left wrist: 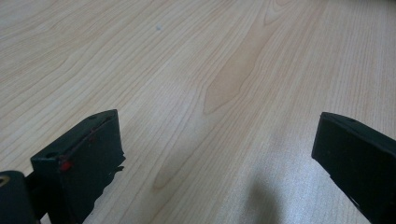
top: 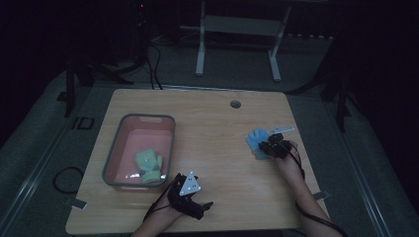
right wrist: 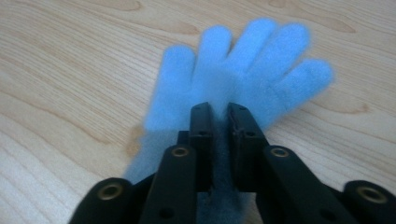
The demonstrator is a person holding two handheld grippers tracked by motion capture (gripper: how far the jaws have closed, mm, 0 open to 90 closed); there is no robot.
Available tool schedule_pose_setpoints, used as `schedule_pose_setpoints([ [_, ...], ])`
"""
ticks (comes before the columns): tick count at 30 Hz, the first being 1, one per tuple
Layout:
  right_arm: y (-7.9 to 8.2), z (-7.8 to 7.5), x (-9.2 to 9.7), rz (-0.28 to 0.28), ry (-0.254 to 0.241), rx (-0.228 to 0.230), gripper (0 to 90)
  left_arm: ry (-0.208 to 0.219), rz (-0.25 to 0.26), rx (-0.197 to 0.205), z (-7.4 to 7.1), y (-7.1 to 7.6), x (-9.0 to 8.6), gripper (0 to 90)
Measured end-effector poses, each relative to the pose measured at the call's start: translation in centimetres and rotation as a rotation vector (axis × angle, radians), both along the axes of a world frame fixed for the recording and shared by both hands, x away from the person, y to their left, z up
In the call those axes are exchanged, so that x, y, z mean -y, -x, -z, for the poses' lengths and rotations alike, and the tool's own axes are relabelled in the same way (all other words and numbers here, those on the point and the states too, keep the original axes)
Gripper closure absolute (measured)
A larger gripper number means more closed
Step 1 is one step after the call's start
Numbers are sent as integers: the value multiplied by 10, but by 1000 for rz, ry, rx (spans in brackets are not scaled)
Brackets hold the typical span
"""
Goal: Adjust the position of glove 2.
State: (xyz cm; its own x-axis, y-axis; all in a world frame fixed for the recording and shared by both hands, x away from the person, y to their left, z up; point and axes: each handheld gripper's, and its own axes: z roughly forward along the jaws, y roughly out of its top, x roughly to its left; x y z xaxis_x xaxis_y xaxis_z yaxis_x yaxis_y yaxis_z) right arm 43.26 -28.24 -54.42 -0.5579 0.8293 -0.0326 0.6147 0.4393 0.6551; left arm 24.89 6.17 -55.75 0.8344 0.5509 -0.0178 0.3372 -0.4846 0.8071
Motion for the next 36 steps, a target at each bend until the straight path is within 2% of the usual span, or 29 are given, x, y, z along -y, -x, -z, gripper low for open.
schedule_pose_setpoints([
  [3,0,-1,-1,17,-8,-6,844,-3,0,1,0,0,0,22],
  [5,4,-6,-2,45,-17,3,868,-6,3,1,0,0,0,22],
  [9,11,-17,-8,42,-50,3,870,-9,7,-3,1,0,0,22],
  [10,20,-30,-15,29,-68,9,871,-8,6,-3,1,0,0,22],
  [14,38,-49,-31,5,-102,34,872,-5,4,-2,1,0,-1,22],
  [21,70,-69,-62,-26,-137,52,872,-3,3,-6,2,0,-1,22],
  [24,84,-72,-74,-27,-164,65,873,-4,4,-3,2,-1,-1,22],
  [27,96,-71,-86,-34,-201,54,872,-8,4,-2,2,0,0,22],
  [30,106,-65,-96,-33,-217,31,872,-12,4,3,2,0,0,22],
  [33,112,-60,-102,-32,-204,26,872,-12,5,4,2,0,0,22],
  [34,117,-54,-104,-24,-222,9,872,-12,3,6,2,0,0,22],
  [36,121,-49,-106,-10,-226,8,872,-7,0,5,2,0,-1,22],
])
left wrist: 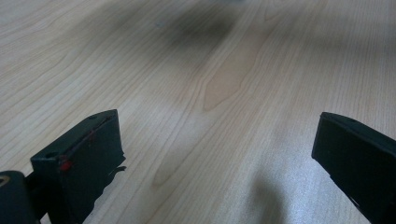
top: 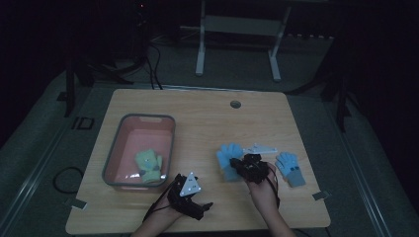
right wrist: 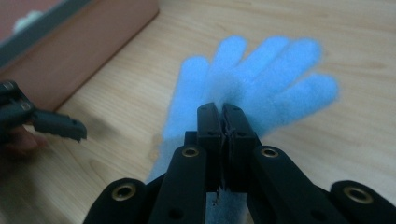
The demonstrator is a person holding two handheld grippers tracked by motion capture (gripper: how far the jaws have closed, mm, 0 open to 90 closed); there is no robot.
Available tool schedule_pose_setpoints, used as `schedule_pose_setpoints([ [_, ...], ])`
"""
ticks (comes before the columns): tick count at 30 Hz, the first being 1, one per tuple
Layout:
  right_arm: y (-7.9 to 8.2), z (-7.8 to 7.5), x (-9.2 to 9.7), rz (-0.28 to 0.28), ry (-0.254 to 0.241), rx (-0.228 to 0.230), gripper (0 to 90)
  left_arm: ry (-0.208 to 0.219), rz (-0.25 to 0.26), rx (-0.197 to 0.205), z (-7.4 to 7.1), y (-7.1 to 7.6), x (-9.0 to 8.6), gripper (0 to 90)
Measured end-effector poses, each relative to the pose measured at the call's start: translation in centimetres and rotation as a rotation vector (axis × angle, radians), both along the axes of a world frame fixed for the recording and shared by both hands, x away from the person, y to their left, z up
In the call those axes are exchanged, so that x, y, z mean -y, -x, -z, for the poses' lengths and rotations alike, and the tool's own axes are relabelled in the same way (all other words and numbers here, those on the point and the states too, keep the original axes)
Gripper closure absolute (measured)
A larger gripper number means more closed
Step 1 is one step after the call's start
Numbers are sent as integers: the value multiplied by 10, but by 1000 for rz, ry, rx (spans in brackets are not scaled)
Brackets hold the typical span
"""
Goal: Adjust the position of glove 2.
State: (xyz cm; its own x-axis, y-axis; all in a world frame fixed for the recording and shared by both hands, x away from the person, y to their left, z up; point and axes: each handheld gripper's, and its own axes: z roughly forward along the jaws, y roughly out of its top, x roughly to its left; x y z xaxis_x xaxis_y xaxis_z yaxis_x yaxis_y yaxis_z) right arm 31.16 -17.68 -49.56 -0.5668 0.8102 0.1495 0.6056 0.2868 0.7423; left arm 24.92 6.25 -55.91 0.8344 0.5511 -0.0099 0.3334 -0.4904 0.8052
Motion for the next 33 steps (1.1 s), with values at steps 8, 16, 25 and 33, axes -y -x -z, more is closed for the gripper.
schedule_pose_setpoints([
  [8,9,25,-10,3,-20,-64,869,-5,-1,2,1,0,0,22],
  [16,6,43,-18,12,27,-74,831,-9,11,-3,1,1,0,22],
  [25,7,53,-21,1,76,-64,656,-7,11,-5,2,1,-1,22],
  [33,3,38,-18,-135,101,15,646,-5,12,-7,2,0,-1,22],
])
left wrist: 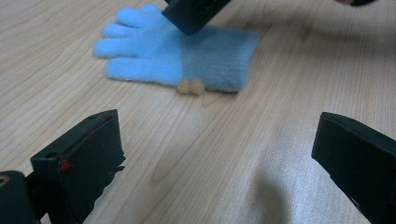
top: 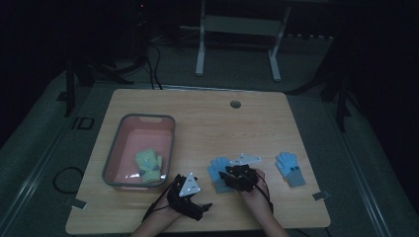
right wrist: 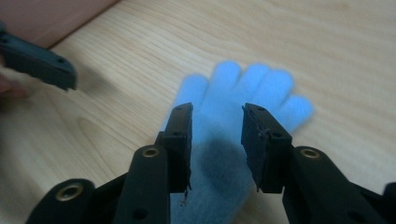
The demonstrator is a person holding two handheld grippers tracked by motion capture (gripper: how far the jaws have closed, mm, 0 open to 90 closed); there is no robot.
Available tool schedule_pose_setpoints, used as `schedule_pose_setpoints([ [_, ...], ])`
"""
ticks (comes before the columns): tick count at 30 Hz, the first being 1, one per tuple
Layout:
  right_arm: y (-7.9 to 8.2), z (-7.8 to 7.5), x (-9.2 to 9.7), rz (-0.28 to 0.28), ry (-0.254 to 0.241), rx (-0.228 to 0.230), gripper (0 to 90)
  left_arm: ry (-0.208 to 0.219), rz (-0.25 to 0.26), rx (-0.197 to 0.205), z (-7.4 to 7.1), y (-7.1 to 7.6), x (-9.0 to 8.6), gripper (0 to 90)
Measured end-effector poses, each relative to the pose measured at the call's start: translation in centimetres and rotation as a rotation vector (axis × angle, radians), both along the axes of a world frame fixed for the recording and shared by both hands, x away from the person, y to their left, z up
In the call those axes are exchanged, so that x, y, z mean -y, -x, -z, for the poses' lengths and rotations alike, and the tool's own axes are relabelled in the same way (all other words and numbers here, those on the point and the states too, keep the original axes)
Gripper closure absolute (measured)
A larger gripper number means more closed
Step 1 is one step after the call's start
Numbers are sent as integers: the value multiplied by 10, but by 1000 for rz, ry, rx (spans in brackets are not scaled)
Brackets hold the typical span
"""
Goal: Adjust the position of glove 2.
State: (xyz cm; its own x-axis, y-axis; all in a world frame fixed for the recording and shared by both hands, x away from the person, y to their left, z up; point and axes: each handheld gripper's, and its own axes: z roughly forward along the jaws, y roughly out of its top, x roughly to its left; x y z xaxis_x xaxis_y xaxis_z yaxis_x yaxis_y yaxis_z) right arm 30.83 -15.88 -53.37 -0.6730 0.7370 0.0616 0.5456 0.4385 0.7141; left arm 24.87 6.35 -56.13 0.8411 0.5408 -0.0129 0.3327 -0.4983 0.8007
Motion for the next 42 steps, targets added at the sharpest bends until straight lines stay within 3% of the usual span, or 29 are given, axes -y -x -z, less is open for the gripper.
schedule_pose_setpoints([
  [4,-5,-8,5,-87,17,54,690,2,0,-1,0,0,0,22],
  [9,-12,-6,5,-154,32,52,689,-1,-3,-3,0,0,0,22],
  [13,-15,7,1,-176,70,40,682,3,-2,-3,0,0,-1,22],
  [18,-15,18,0,-154,76,32,710,-1,-3,-2,0,0,-1,22],
  [19,-14,20,-1,-140,78,41,793,0,-2,-2,0,0,-1,22],
  [22,-13,17,-4,-121,93,51,876,1,-4,-3,0,0,-1,22],
  [31,-14,-9,12,-48,16,80,883,-1,-5,-7,1,0,0,22],
  [33,-15,-11,15,-31,22,87,882,-2,-5,-6,1,0,0,22],
  [36,-15,-9,19,-21,20,78,881,-1,-6,-5,1,-1,0,22],
  [42,-17,10,28,23,38,33,864,-2,-5,-7,1,-1,0,22],
])
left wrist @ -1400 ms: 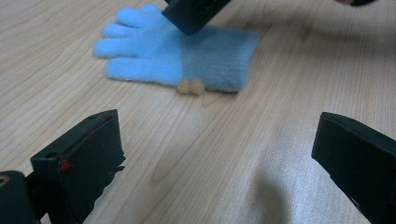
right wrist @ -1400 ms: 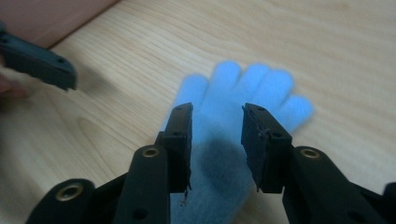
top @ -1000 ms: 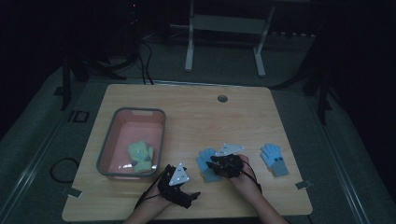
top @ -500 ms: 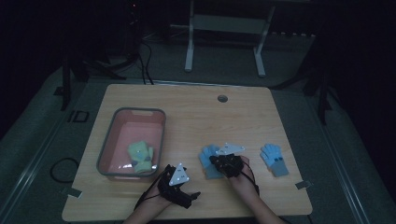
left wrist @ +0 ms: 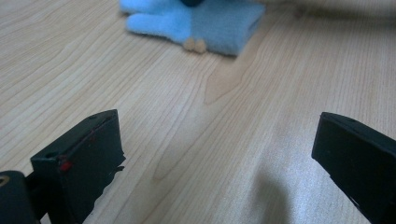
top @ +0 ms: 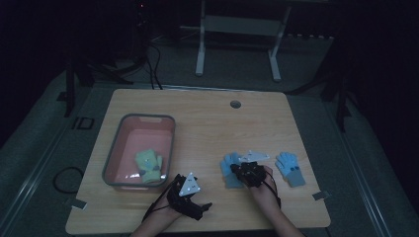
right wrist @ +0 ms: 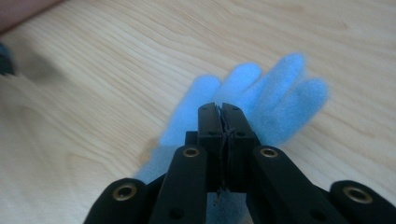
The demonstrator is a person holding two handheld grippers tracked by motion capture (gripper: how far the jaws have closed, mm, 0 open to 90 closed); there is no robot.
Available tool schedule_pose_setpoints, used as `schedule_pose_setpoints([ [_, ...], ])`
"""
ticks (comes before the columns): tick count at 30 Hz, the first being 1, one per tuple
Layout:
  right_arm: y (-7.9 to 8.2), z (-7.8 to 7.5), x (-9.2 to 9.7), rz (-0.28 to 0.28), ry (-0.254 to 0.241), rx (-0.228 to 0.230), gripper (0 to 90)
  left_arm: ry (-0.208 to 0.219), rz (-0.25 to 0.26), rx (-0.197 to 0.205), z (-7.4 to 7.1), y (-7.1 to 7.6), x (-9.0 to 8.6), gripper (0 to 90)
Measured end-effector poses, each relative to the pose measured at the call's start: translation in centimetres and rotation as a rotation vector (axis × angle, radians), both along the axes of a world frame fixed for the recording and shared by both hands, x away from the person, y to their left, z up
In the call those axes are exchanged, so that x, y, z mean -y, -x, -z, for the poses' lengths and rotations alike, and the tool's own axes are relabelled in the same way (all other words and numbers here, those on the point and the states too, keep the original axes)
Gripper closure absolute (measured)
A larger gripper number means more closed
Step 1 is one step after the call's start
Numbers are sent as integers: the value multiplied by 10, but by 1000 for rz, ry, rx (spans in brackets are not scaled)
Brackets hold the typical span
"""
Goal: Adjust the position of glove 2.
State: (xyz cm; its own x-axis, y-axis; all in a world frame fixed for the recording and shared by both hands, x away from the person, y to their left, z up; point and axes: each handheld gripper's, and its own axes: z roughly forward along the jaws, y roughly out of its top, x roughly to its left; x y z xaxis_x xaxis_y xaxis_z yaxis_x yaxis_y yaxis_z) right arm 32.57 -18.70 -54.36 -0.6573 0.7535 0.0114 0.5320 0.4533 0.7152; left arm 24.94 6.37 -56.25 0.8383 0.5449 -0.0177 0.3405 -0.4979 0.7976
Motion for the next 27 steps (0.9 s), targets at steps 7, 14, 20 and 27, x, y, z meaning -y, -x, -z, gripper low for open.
schedule_pose_setpoints([
  [7,-2,9,5,25,-14,-19,687,2,1,-1,0,0,-1,22],
  [14,0,-6,9,15,-29,14,577,2,2,-1,0,0,0,22],
  [20,0,-25,23,4,-48,44,581,-1,1,0,0,0,0,22],
  [27,-1,-42,52,16,-36,80,599,-1,-3,2,0,0,0,22],
])
